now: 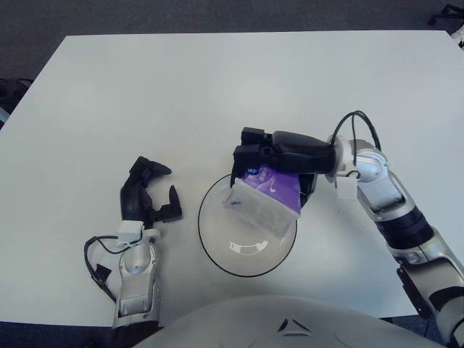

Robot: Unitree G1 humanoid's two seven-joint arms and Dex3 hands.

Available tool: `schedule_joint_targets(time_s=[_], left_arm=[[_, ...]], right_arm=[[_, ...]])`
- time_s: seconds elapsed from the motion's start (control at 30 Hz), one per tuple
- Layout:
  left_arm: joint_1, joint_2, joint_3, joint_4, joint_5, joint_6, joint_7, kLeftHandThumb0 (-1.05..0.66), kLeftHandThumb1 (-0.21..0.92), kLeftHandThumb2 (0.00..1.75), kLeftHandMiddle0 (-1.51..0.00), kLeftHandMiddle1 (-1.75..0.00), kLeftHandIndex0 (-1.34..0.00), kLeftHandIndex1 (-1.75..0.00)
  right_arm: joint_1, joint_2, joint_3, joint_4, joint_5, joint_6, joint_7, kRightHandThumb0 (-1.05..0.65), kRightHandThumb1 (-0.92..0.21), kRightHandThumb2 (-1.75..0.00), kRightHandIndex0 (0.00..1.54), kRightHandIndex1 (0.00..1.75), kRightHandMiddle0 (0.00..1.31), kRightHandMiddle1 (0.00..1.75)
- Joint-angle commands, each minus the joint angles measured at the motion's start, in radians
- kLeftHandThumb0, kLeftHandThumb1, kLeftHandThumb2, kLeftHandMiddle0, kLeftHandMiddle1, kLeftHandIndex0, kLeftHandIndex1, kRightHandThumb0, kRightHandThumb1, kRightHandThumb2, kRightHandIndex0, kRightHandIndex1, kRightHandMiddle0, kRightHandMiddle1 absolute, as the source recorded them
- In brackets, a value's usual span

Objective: Put the tissue paper into the plate.

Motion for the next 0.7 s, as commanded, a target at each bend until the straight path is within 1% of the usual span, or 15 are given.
schedule_joint_targets(time_s=[0.0,0.13,0.17,0.23,0.27,0.3,0.33,0.37,0.4,0.43,0.47,0.5,0.53,0.57,0.67], left_arm=[[0.039,-0.006,-0.004,0.063,-0.023,0.05,-0.02,-0.01,-0.04,1.7,-0.88,-1.75,-0.69,-1.66],[0.041,-0.002,-0.002,0.072,-0.035,0.025,-0.03,-0.01,-0.03,1.69,-0.87,-1.75,-0.68,-1.67],[0.042,-0.001,-0.003,0.073,-0.03,0.02,-0.027,-0.01,-0.03,1.69,-0.87,-1.75,-0.68,-1.67],[0.045,0.004,-0.007,0.074,-0.017,0.015,-0.021,-0.01,-0.03,1.69,-0.87,-1.75,-0.67,-1.67],[0.047,0.008,-0.01,0.073,-0.01,0.012,-0.021,-0.01,-0.03,1.69,-0.87,-1.75,-0.67,-1.67],[0.048,0.011,-0.012,0.074,-0.006,0.011,-0.022,-0.01,-0.03,1.7,-0.87,-1.75,-0.68,-1.68],[0.05,0.014,-0.014,0.071,-0.004,0.012,-0.024,-0.01,-0.04,1.71,-0.87,-1.75,-0.68,-1.69],[0.051,0.015,-0.015,0.07,-0.004,0.013,-0.026,-0.01,-0.04,1.71,-0.87,-1.75,-0.68,-1.69],[0.051,0.014,-0.015,0.066,-0.006,0.02,-0.026,-0.01,-0.04,1.72,-0.87,-1.75,-0.68,-1.69],[0.051,0.014,-0.015,0.063,-0.007,0.026,-0.026,-0.01,-0.04,1.71,-0.87,-1.75,-0.68,-1.69],[0.051,0.014,-0.016,0.062,-0.008,0.029,-0.026,-0.01,-0.03,1.7,-0.85,-1.75,-0.67,-1.69],[0.051,0.013,-0.016,0.061,-0.008,0.032,-0.025,-0.01,-0.02,1.7,-0.85,-1.75,-0.67,-1.69],[0.05,0.013,-0.016,0.06,-0.009,0.034,-0.023,-0.01,-0.01,1.68,-0.84,-1.75,-0.67,-1.69],[0.049,0.012,-0.016,0.06,-0.009,0.035,-0.022,-0.01,0.0,1.66,-0.83,-1.75,-0.66,-1.69],[0.047,0.007,-0.016,0.06,-0.013,0.038,-0.017,-0.01,0.02,1.64,-0.81,-1.75,-0.65,-1.68]], right_arm=[[-0.026,0.001,0.009,0.024,-0.022,-0.084,-0.004,0.0,0.06,-1.75,0.89,1.74,0.67,1.75],[-0.017,0.0,0.001,0.012,-0.009,-0.075,-0.008,0.0,0.06,-1.75,0.88,1.74,0.68,1.75],[-0.01,-0.001,-0.007,-0.002,-0.004,-0.052,-0.012,0.0,0.06,-1.75,0.88,1.74,0.68,1.75],[0.006,0.003,-0.019,-0.025,-0.003,-0.007,-0.023,0.0,0.01,-1.67,0.85,1.74,0.66,1.69],[0.019,0.006,-0.027,-0.044,-0.004,0.034,-0.033,0.0,-0.05,-1.58,0.8,1.74,0.65,1.63],[0.027,0.008,-0.032,-0.057,-0.005,0.062,-0.038,-0.08,-0.21,-1.38,0.6,1.74,0.59,1.62],[0.034,0.006,-0.036,-0.074,-0.001,0.095,-0.038,-0.19,-0.37,-1.21,0.38,1.74,0.51,1.66],[0.038,0.004,-0.038,-0.086,0.002,0.116,-0.037,-0.29,-0.4,-1.15,0.31,1.61,0.4,1.56],[0.038,-0.003,-0.039,-0.095,0.007,0.13,-0.031,-0.43,-0.46,-1.05,0.2,1.36,0.26,1.41],[0.038,-0.007,-0.04,-0.102,0.01,0.14,-0.026,-0.51,-0.52,-0.99,0.16,1.11,0.21,1.21],[0.038,-0.009,-0.041,-0.107,0.011,0.147,-0.024,-0.66,-0.66,-0.83,0.08,0.58,0.11,0.74],[0.036,-0.013,-0.042,-0.108,0.015,0.149,-0.02,-0.69,-0.69,-0.8,0.06,0.47,0.08,0.64],[0.024,-0.014,-0.042,-0.081,0.022,0.136,-0.012,-0.75,-0.74,-0.74,0.04,0.3,0.05,0.46],[0.015,-0.015,-0.042,-0.061,0.028,0.127,-0.007,-0.81,-0.79,-0.66,0.03,0.19,0.03,0.29],[-0.004,-0.016,-0.04,-0.018,0.052,0.115,0.013,-0.87,-0.85,-0.57,0.01,0.08,0.01,0.12]])
